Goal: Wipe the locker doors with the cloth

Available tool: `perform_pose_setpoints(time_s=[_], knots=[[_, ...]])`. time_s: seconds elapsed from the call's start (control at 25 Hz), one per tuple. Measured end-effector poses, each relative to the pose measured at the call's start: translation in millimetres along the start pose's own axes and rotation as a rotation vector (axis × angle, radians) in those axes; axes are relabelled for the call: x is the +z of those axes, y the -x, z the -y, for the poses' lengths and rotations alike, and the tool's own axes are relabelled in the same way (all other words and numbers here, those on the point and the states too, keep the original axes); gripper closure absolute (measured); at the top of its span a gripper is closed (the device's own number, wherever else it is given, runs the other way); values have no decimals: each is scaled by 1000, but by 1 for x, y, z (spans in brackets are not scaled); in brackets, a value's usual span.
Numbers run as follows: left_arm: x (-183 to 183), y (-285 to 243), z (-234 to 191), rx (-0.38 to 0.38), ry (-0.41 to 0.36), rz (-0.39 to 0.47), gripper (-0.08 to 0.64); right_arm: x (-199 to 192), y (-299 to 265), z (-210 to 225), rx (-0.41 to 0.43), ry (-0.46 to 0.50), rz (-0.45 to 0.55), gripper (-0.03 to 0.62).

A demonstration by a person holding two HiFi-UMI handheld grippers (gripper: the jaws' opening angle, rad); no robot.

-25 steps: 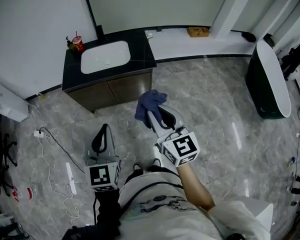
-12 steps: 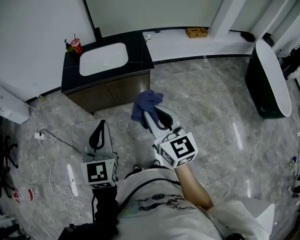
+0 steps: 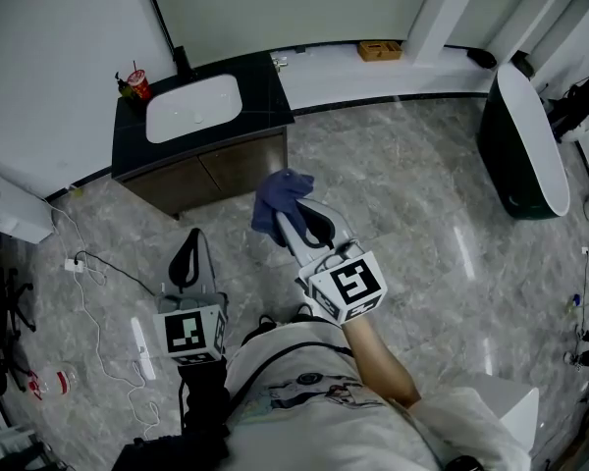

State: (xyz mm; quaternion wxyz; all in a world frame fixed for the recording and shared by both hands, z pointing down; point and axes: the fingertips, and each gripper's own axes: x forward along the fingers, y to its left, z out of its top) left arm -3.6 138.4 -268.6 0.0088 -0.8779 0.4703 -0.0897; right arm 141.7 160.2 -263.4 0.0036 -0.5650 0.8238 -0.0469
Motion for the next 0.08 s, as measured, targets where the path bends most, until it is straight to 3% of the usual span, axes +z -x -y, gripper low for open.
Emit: perform_pose_setpoints(time_s=[0.08], knots=[[0,-1,2,-5,-2,2,558,-2,0,0,4,2,-6,515]])
